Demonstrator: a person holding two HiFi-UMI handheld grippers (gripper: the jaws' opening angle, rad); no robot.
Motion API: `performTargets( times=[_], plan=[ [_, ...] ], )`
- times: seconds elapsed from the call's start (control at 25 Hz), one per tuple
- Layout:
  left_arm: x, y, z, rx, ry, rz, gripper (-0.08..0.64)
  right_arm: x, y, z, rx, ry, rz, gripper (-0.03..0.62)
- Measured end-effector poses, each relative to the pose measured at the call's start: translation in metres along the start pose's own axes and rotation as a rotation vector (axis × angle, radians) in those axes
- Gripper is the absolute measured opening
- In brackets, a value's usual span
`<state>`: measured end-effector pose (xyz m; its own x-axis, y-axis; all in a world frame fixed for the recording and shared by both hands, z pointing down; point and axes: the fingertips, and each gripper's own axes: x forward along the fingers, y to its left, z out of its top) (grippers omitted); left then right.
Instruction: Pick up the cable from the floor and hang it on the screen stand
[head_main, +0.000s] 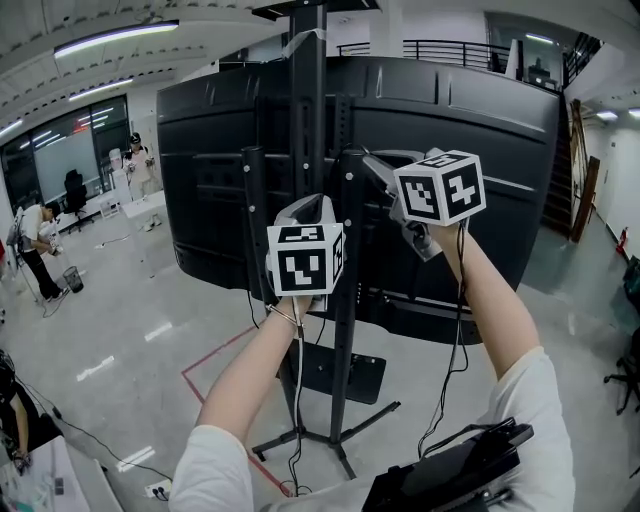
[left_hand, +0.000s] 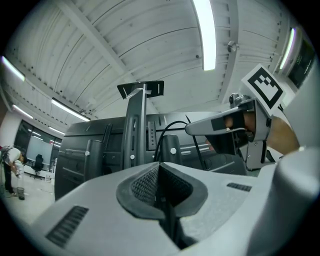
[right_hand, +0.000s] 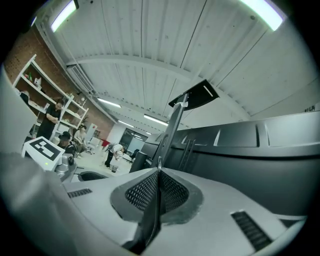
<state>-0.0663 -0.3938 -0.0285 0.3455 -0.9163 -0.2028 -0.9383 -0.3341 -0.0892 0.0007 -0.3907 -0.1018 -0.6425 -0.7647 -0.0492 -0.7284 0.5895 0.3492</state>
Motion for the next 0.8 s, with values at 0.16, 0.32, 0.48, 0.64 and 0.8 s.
performTargets(
  times=[0.16, 0.32, 0.48, 0.64, 0.8],
  plan=[
    [0.007, -0.003, 0.006, 0.000, -0.002, -0.003, -0.001, 0.005, -0.016, 0.003, 0.007, 0.001, -0.038, 0.028],
    [0.014, -0.007, 0.005, 0.010, 0.003, -0.008, -0.001, 0.015, -0.033, -0.002, 0.030, 0.023, -0.083, 0.028],
    [0.014, -0.009, 0.004, 0.004, 0.001, -0.012, -0.001, 0.016, -0.044, -0.011, 0.096, 0.060, -0.101, 0.028],
    [0.013, -0.011, -0.002, -0.002, 0.005, -0.015, -0.001, 0.011, -0.044, -0.021, 0.163, 0.092, -0.094, 0.028],
    [0.010, -0.010, -0.012, -0.014, 0.016, -0.017, -0.001, 0.013, -0.040, -0.036, 0.207, 0.119, -0.089, 0.028]
  ],
)
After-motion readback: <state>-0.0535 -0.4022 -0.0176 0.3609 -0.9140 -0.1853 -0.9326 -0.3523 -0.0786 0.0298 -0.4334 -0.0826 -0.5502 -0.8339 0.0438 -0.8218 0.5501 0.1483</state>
